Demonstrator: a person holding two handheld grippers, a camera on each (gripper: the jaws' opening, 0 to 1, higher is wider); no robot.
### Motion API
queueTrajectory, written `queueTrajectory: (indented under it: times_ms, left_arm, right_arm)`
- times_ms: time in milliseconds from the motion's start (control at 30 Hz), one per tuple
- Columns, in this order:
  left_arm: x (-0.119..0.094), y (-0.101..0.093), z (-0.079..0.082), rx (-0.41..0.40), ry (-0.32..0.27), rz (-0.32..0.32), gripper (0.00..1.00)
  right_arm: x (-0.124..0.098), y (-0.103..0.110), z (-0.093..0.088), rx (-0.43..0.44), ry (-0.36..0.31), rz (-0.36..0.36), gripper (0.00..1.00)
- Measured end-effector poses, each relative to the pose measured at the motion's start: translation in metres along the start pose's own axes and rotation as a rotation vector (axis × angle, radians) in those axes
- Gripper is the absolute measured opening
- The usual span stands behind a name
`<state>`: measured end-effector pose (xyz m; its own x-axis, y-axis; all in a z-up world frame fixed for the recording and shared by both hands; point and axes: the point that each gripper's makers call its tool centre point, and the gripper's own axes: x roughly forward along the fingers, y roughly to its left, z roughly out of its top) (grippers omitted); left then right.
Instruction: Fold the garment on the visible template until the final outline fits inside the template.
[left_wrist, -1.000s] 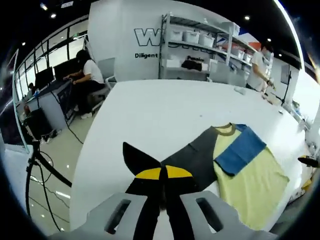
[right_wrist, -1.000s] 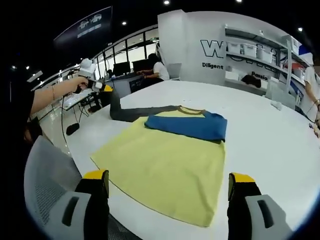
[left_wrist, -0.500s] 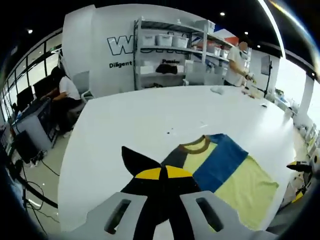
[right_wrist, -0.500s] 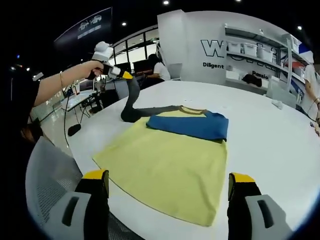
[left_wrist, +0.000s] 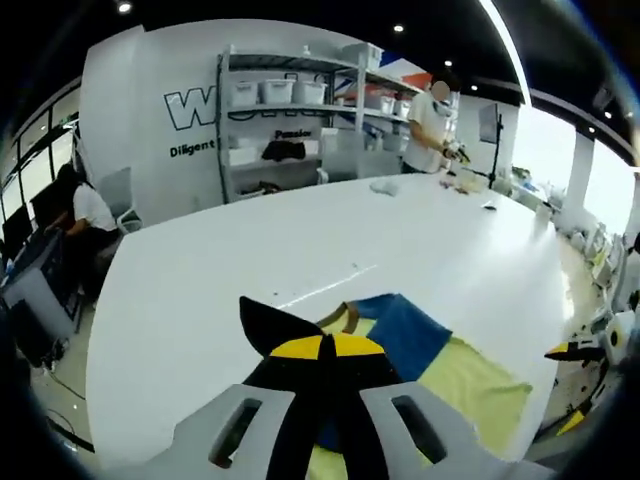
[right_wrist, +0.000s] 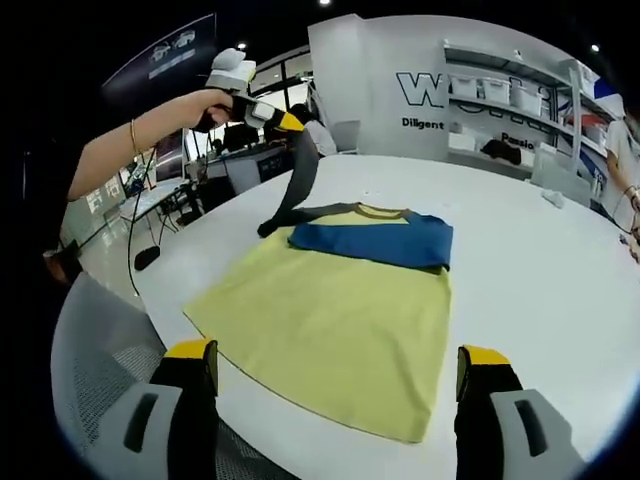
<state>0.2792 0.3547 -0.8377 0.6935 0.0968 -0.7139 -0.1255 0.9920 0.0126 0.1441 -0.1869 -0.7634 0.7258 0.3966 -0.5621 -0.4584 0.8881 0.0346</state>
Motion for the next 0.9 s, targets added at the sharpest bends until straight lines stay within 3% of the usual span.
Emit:
queueTrajectory:
  times_ms: [67,133,167,200,233,267,400,433,467,533,600,633,667,767,900]
  left_arm:
    - [-0.009,-0.007,0.017,0.016,-0.021,-0.011,0.01]
    - [-0.022,-0.026,0.041,0.047,-0.043,-0.050,0.01]
    - [-0.032,-0.052,0.065,0.076,-0.088,-0.112,0.01]
    - [-0.037,-0.072,0.076,0.063,-0.119,-0.170,0.01]
    - [-0.039,-0.084,0.083,0.097,-0.119,-0.186,0.01]
    - [-0.045,-0.121,0.105,0.132,-0.148,-0.259,0.01]
    - [-0.050,-0.181,0.139,0.211,-0.171,-0.335,0.01]
    - [-0.052,-0.202,0.149,0.231,-0.183,-0.360,0.01]
    - [-0.055,-0.241,0.165,0.282,-0.198,-0.410,0.01]
    - [-0.060,-0.266,0.171,0.304,-0.202,-0.446,0.01]
    - [-0.070,-0.311,0.182,0.338,-0.222,-0.507,0.01]
    - [-0.071,-0.318,0.183,0.343,-0.227,-0.519,0.01]
    - [-0.074,-0.341,0.184,0.370,-0.227,-0.549,0.01]
    - [-0.088,-0.396,0.180,0.433,-0.240,-0.632,0.01]
    - [-0.103,-0.449,0.168,0.497,-0.242,-0.710,0.01]
  right_arm:
    - [0.001,-0.002,-0.001,-0.001,-0.001,0.002,0.99]
    - [0.002,0.000,-0.001,-0.010,0.005,0.020,0.99]
    - [0.003,0.001,-0.002,-0.014,0.007,0.023,0.99]
    - [0.001,0.002,0.002,0.009,-0.008,0.037,0.99]
    - [0.001,0.003,0.002,0.011,-0.006,0.038,0.99]
    - [0.001,0.005,0.001,0.012,-0.005,0.041,0.99]
    - [-0.001,0.007,0.002,0.028,-0.014,0.048,0.99]
    - [-0.001,0.007,0.002,0.026,-0.013,0.048,0.99]
    - [-0.001,0.008,0.000,0.026,-0.005,0.053,0.99]
    - [-0.001,0.007,-0.001,0.029,-0.004,0.052,0.99]
    - [-0.003,0.003,-0.004,0.049,-0.004,0.049,0.99]
    - [-0.002,0.002,-0.006,0.048,0.004,0.048,0.99]
    - [-0.002,0.001,-0.008,0.047,0.012,0.047,0.99]
    - [-0.002,0.001,-0.012,0.053,0.026,0.051,0.99]
    - [-0.001,0.001,-0.013,0.058,0.028,0.052,0.99]
